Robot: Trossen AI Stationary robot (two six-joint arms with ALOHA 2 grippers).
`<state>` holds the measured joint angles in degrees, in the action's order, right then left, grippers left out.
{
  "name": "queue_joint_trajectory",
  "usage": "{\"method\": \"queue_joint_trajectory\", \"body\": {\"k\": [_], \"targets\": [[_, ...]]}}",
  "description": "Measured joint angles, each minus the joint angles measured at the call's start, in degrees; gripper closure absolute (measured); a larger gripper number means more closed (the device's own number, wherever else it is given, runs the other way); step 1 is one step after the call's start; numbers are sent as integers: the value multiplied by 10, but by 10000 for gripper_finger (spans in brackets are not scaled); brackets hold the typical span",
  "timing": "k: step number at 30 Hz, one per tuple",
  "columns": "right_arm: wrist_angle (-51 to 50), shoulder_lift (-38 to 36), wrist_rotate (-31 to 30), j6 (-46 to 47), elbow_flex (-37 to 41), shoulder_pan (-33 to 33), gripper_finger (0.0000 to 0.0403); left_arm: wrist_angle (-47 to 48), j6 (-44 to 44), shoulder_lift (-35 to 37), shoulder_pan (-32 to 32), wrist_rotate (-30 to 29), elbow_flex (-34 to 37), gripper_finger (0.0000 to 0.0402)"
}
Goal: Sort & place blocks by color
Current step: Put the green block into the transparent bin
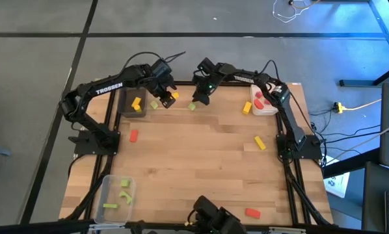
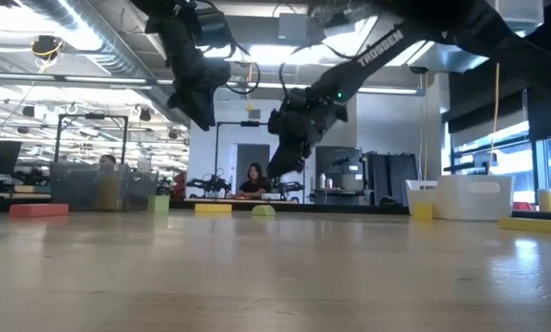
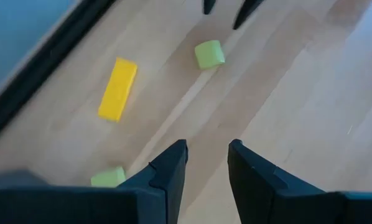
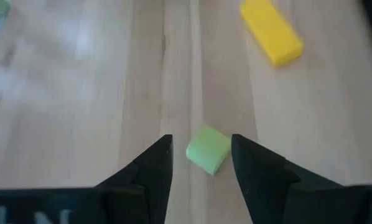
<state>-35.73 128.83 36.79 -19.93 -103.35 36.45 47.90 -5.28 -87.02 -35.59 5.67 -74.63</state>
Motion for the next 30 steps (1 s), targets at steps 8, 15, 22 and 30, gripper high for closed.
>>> {"method": "queue_joint_trajectory", "body": {"k": [8, 15, 22, 30], "targets": [[-205, -2, -18, -62, -149, 15, 240, -60, 178, -11, 0, 51, 13, 292], [-359, -3, -42, -63, -308, 39, 240, -164, 285, -73, 13, 104, 53, 292], [-372, -64, -71, -61, -294, 60, 240, -272, 329, -159, 32, 106, 56, 292], [-380, -86, -83, -58, -293, 69, 240, -319, 303, -241, 33, 87, 18, 292]]}}
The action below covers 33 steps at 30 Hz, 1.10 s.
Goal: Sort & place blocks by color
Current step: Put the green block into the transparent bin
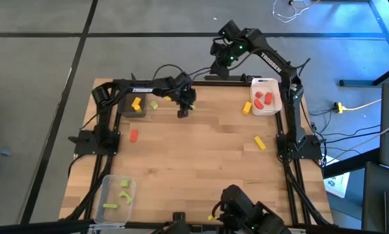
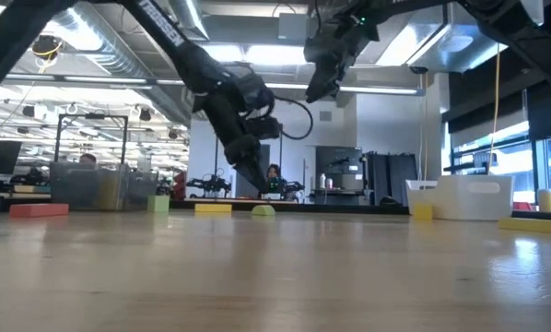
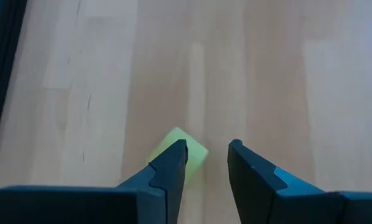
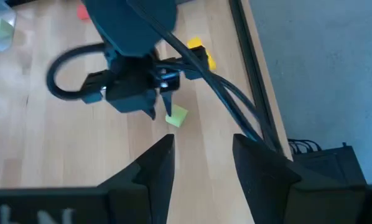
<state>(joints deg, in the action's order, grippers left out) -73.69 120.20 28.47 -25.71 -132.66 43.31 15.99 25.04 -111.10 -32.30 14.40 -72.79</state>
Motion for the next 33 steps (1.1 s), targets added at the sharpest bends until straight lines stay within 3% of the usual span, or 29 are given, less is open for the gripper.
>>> {"method": "queue_joint_trajectory", "body": {"k": [7, 14, 28, 33], "targets": [[0, 0, -4, 1, 1, 0, 240, 25, -62, -57, -13, -3, -47, 292], [0, 0, -4, 1, 1, 0, 240, 61, -65, -59, -26, -9, -51, 292], [0, 1, -4, 1, 1, 0, 240, 298, -55, -28, -29, -2, -50, 292], [0, 1, -4, -1, 1, 0, 240, 373, 9, 3, -19, -54, -47, 292]]}}
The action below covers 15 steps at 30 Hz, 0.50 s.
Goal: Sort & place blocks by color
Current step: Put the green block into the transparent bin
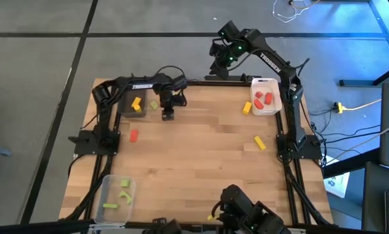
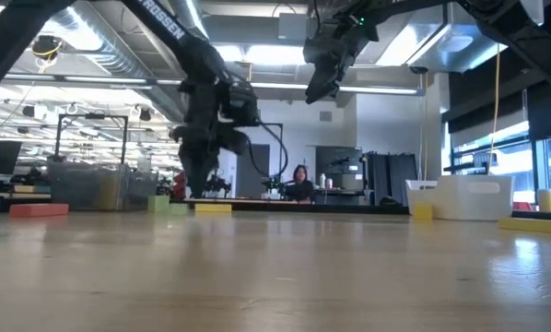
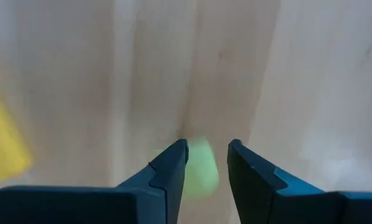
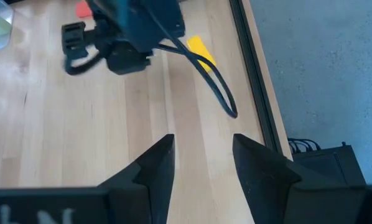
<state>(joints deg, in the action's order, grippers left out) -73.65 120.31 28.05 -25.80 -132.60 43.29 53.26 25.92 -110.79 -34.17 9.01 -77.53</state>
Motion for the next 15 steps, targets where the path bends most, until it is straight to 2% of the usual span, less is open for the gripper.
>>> {"method": "queue_joint_trajectory", "body": {"k": [11, 13, 15], "targets": [[0, 0, 0, 0, 0, 0, 240, 17, 94, 97, 9, -12, -2, 292], [0, 0, 0, 3, 0, -1, 240, 38, 65, 118, 8, -11, -2, 292], [0, 0, 0, 16, 0, -4, 240, 71, -31, 134, 4, -9, -2, 292]]}}
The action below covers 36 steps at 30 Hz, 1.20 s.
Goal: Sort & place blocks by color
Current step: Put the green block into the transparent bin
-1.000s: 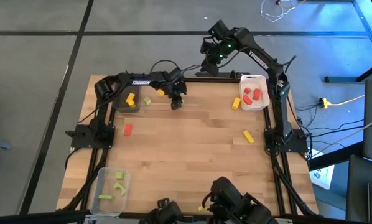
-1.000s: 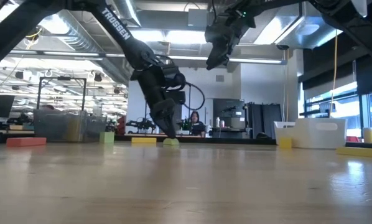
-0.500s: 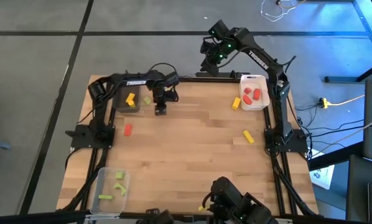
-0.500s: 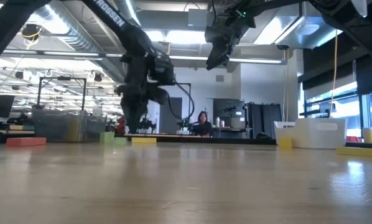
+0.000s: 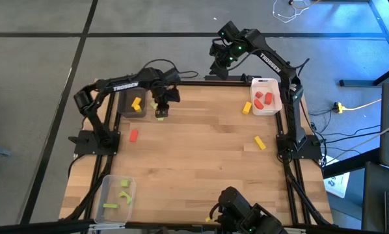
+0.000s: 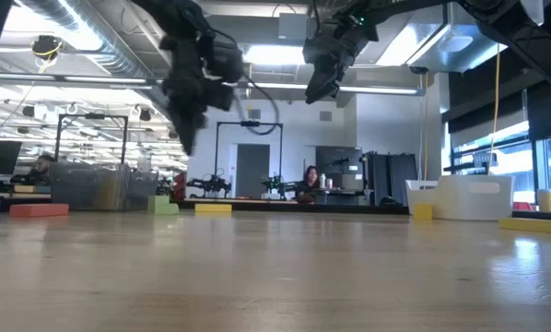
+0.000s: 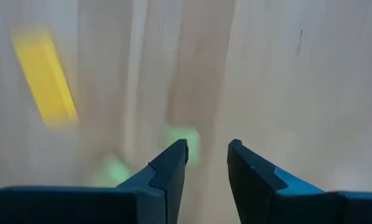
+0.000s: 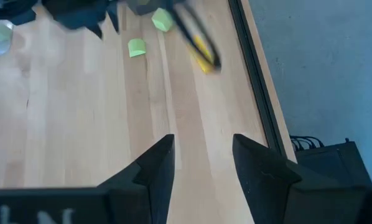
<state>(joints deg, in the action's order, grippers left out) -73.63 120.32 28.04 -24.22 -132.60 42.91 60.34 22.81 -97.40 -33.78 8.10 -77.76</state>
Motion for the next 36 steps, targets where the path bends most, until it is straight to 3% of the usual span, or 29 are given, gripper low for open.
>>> {"method": "queue_joint_trajectory", "body": {"k": [5, 9, 14, 21, 36], "targets": [[6, 0, -9, 15, 0, -12, 240, 97, -328, 14, 6, -3, 1, 292], [17, 0, -31, 16, 0, -22, 240, 75, -476, 14, 37, -50, 13, 292], [23, 0, -31, 16, 0, -30, 240, 43, -565, 14, 64, -118, 23, 292], [32, 0, -30, 16, 0, -32, 240, 45, -745, 14, 68, -135, 23, 292], [37, 0, -30, 16, 0, -33, 240, 59, -845, 14, 68, -135, 24, 292]]}}
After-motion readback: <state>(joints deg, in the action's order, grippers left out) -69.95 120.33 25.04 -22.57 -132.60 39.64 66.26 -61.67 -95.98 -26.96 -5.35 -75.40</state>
